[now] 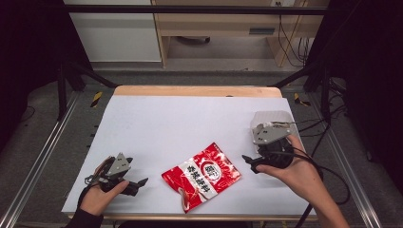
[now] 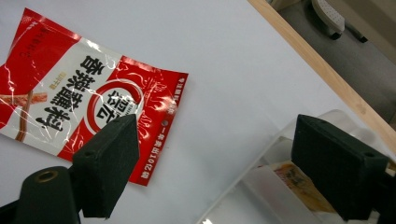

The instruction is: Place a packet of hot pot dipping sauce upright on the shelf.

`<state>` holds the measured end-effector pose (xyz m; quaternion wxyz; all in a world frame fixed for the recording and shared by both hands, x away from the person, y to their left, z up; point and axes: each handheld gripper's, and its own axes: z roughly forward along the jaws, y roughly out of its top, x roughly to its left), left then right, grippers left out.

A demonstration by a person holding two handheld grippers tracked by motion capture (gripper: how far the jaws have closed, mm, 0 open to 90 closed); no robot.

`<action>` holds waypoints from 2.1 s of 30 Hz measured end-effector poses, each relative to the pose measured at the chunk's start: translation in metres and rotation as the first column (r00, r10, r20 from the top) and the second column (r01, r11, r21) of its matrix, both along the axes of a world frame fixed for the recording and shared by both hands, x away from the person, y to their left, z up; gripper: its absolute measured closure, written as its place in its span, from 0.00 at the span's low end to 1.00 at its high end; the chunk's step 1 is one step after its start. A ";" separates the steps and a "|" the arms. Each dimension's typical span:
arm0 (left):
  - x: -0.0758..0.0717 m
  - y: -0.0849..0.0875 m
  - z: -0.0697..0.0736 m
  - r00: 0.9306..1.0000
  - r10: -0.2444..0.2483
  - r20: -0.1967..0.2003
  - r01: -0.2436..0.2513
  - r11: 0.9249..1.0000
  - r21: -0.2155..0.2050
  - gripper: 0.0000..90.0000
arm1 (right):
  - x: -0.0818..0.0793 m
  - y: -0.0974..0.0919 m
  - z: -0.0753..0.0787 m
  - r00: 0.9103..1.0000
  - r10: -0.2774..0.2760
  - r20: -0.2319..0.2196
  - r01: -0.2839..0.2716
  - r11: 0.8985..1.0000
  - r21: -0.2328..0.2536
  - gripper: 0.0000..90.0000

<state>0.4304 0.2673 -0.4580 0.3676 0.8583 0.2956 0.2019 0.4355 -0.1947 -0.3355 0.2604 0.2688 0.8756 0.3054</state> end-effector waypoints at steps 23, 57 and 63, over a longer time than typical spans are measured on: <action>-0.002 -0.004 0.001 1.000 -0.009 0.013 0.009 1.000 0.006 0.07 | -0.019 0.033 -0.070 0.992 -0.077 -0.096 0.090 0.987 0.136 0.21; -0.006 -0.049 0.008 0.998 -0.008 0.061 0.012 0.998 -0.065 0.09 | -0.022 0.036 -0.134 0.957 -0.203 -0.206 0.242 0.953 0.181 0.13; -0.006 -0.062 0.004 0.998 -0.027 0.058 0.029 0.999 -0.046 0.10 | -0.018 0.037 -0.139 0.945 -0.207 -0.255 0.259 0.946 0.195 0.13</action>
